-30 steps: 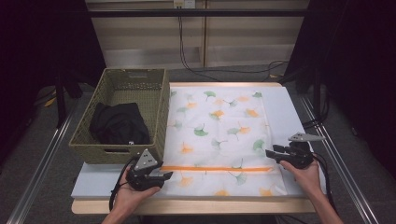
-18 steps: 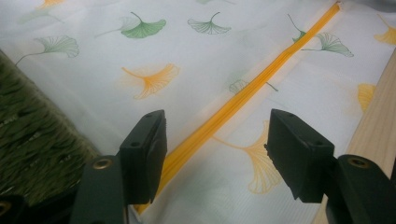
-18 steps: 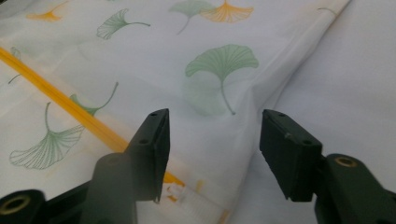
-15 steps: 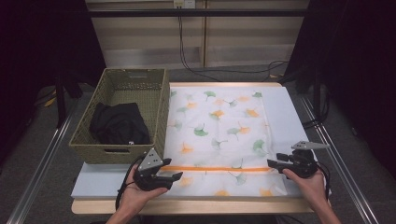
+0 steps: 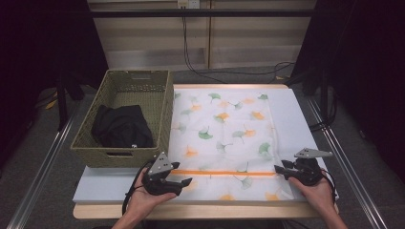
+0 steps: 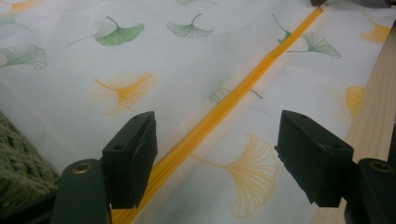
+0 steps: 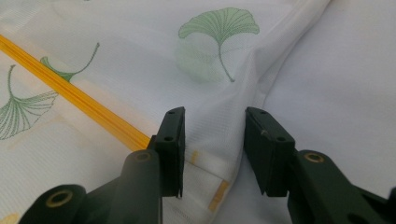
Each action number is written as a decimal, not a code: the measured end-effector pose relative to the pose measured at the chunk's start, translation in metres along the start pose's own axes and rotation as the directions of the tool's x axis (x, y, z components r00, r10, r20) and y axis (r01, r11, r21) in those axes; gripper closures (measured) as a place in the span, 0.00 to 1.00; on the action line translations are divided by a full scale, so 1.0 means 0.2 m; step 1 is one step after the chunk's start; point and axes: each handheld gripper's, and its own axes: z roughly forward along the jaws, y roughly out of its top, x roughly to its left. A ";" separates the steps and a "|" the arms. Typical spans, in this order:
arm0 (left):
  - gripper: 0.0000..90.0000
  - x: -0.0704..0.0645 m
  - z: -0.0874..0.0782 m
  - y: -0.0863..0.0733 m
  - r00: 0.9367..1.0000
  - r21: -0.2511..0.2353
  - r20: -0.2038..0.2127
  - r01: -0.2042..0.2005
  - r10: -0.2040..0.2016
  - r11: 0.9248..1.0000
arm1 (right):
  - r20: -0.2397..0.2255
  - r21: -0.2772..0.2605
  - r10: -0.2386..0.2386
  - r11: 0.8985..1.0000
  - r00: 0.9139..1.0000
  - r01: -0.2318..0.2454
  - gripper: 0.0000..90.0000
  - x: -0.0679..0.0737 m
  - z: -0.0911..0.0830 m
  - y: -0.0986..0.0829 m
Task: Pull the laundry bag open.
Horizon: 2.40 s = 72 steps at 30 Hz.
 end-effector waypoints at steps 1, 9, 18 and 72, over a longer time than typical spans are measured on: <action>0.32 -0.01 0.00 0.00 1.000 0.010 -0.003 0.003 -0.003 1.000 | 0.002 0.010 0.005 1.000 1.000 -0.005 0.67 0.00 0.00 0.00; 0.32 0.00 0.01 0.01 1.000 0.002 0.012 0.022 -0.022 1.000 | 0.026 0.018 0.020 1.000 0.999 -0.020 0.90 0.01 0.00 0.01; 0.36 0.00 0.03 0.03 0.999 -0.013 0.024 0.042 -0.041 0.999 | -0.085 -0.024 0.112 0.993 0.990 -0.114 1.00 -0.05 -0.03 0.02; 0.67 -0.28 0.58 0.43 0.971 -0.051 0.225 -0.066 0.076 0.997 | -0.175 -0.162 0.087 0.980 0.981 -0.116 1.00 -0.02 -0.11 0.25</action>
